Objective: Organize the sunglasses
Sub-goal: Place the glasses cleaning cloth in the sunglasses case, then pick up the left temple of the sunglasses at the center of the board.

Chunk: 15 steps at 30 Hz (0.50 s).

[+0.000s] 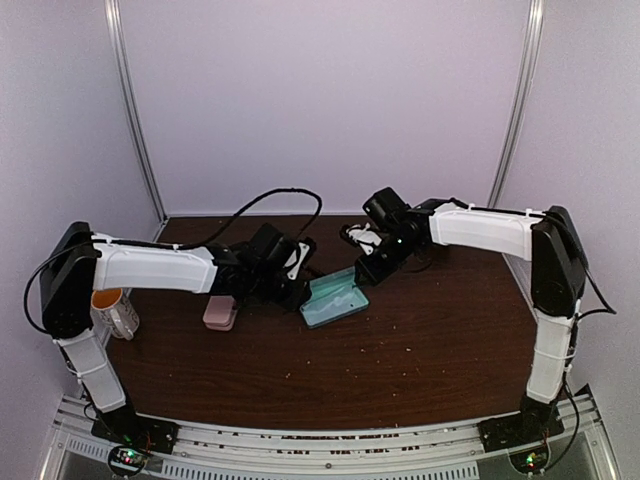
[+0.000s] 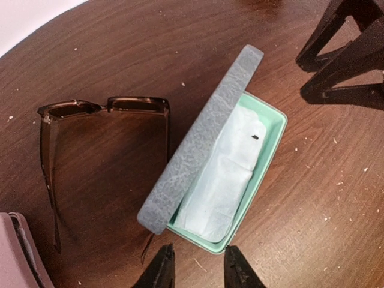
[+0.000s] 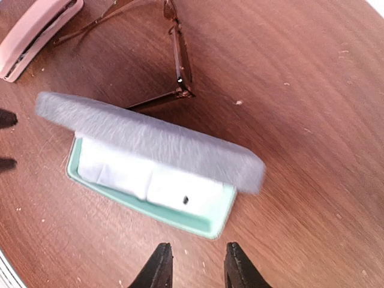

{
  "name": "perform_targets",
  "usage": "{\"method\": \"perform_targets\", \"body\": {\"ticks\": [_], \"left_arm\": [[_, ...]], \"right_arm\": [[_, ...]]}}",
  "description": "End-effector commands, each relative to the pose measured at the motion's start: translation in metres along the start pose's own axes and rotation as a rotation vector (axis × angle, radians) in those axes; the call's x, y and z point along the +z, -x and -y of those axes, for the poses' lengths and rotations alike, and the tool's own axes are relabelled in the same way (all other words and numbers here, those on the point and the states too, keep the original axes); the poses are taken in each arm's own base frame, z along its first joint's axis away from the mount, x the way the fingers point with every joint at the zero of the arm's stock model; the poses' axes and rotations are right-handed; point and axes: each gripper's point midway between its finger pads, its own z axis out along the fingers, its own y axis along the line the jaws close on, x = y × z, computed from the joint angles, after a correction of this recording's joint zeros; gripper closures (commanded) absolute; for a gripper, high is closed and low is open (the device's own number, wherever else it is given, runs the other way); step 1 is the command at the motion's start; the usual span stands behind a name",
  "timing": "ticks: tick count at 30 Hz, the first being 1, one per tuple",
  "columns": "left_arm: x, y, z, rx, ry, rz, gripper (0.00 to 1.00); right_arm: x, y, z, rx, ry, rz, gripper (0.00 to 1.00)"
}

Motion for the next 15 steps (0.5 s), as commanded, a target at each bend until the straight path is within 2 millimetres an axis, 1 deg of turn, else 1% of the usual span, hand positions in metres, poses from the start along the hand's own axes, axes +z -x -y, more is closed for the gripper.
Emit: {"method": "perform_targets", "body": {"ticks": [1, 3, 4, 8, 13, 15], "left_arm": [[-0.024, 0.013, -0.001, 0.024, -0.006, 0.09, 0.69], [-0.036, 0.014, -0.006, 0.034, 0.01, 0.111, 0.69], [-0.042, 0.014, -0.01, 0.038, 0.022, 0.121, 0.69], [-0.063, 0.01, -0.028, 0.068, 0.107, 0.132, 0.66], [-0.084, 0.008, -0.053, 0.104, 0.216, 0.138, 0.64], [-0.087, 0.007, -0.063, 0.111, 0.245, 0.137, 0.61]], "right_arm": [[-0.033, 0.004, 0.005, 0.001, -0.077, 0.078, 0.69], [-0.042, -0.003, 0.011, 0.002, -0.112, 0.081, 0.69], [-0.05, -0.004, 0.013, 0.0, -0.13, 0.094, 0.69], [-0.07, -0.012, 0.022, 0.004, -0.2, 0.122, 0.68], [-0.096, -0.011, 0.037, 0.009, -0.297, 0.185, 0.67], [-0.105, -0.008, 0.043, 0.018, -0.327, 0.221, 0.66]]}}
